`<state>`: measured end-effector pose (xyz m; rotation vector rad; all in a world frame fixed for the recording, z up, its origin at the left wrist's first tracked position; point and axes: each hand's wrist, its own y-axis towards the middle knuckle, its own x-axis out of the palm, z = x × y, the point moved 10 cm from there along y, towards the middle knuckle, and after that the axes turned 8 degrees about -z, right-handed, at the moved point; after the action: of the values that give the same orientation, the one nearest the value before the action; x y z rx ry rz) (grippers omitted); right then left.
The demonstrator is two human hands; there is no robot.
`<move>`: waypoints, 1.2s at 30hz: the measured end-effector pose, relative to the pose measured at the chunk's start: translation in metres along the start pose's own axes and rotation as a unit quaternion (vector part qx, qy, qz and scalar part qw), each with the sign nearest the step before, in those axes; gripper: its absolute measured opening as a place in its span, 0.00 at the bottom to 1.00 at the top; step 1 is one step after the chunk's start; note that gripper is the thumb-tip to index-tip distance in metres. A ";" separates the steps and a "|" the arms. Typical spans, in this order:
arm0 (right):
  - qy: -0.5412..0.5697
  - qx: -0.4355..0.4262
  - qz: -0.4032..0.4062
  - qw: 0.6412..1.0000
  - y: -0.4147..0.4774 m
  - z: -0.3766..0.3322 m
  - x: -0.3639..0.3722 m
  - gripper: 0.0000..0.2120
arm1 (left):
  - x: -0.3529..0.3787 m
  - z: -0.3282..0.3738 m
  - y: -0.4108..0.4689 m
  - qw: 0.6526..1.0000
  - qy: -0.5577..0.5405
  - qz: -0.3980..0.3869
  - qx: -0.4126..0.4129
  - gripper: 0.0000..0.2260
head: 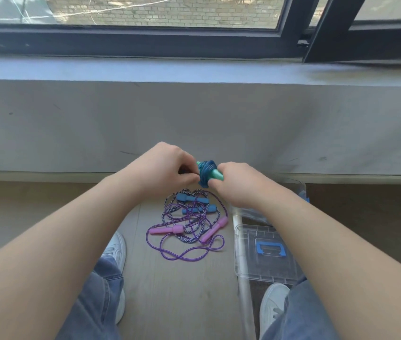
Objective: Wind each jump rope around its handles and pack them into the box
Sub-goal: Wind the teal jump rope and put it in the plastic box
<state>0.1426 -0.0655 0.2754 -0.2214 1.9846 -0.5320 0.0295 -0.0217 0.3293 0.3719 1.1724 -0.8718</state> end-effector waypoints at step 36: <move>0.093 -0.166 -0.086 0.978 -0.026 -0.022 -0.005 0.18 | 0.015 -0.019 -0.006 0.936 -0.334 -0.015 -0.115 0.03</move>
<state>0.1237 -0.0806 0.2997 -0.5726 2.2444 -0.3341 0.0150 -0.0188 0.3097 -0.1375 0.6321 -0.7871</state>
